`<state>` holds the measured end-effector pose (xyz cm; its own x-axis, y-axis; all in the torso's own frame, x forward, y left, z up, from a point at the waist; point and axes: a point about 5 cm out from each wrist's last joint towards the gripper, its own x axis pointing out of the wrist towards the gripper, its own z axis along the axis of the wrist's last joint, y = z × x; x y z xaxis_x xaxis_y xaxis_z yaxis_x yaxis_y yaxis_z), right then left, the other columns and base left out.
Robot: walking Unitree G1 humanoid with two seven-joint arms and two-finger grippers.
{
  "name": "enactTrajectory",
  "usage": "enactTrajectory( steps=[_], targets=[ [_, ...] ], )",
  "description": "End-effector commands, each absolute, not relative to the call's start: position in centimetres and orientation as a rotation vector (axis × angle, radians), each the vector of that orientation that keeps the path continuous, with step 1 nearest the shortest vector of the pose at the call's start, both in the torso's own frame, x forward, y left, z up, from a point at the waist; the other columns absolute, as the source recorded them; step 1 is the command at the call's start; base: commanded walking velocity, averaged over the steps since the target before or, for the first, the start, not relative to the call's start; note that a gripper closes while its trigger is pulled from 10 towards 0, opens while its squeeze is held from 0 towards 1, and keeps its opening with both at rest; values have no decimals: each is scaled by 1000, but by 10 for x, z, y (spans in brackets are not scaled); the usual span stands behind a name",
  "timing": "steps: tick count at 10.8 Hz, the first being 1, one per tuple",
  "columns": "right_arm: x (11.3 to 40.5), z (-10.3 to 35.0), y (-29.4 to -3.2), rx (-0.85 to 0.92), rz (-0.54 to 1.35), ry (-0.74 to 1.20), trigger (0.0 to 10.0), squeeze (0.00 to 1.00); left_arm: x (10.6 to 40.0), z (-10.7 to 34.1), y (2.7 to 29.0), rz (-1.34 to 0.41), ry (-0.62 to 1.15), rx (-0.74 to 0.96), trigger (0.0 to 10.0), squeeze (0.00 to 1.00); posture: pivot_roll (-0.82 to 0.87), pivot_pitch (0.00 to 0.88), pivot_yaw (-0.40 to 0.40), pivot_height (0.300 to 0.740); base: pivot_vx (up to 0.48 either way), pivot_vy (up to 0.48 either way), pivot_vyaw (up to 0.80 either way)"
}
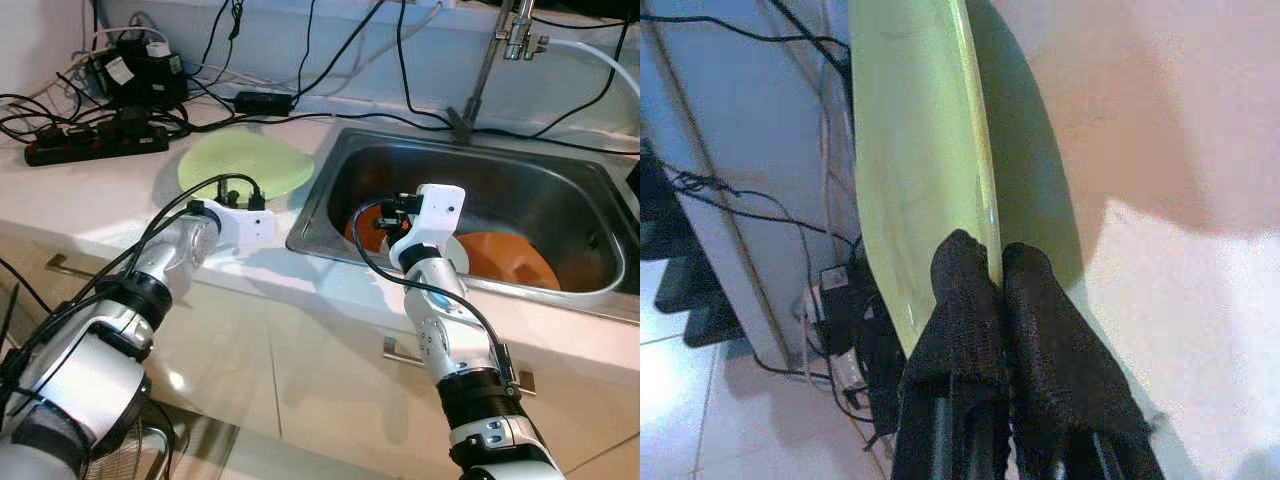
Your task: Kitchen organization
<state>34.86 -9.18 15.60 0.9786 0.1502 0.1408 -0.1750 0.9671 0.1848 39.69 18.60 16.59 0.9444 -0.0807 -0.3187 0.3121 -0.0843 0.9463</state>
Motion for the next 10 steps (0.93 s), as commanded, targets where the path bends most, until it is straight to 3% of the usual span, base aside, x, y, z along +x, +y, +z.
enactTrajectory(
  steps=[1,2,3,4,9,10],
  targets=[
    [349,156,-92,204,161,-115,10000,0,385,136,195,-357,246,1627,0,0,229,35,-43,740,0,0,0],
    [350,157,-93,204,162,-118,10000,0,387,145,193,-318,193,1623,0,0,228,35,-43,740,0,0,0],
    [351,162,-94,201,170,-130,10000,212,391,172,182,-211,34,1595,10000,0,229,34,-45,740,0,0,0],
    [353,168,-94,207,185,-148,10000,1000,389,182,177,-162,-59,1561,10000,0,230,34,-47,740,0,0,0],
    [359,198,-89,317,233,-205,10000,1000,375,210,136,-148,-230,1449,10000,0,223,29,-39,740,0,0,0],
    [358,199,-86,336,255,-197,10000,435,372,207,130,-161,-233,1440,10000,0,221,30,-39,740,0,0,0]
  ],
)
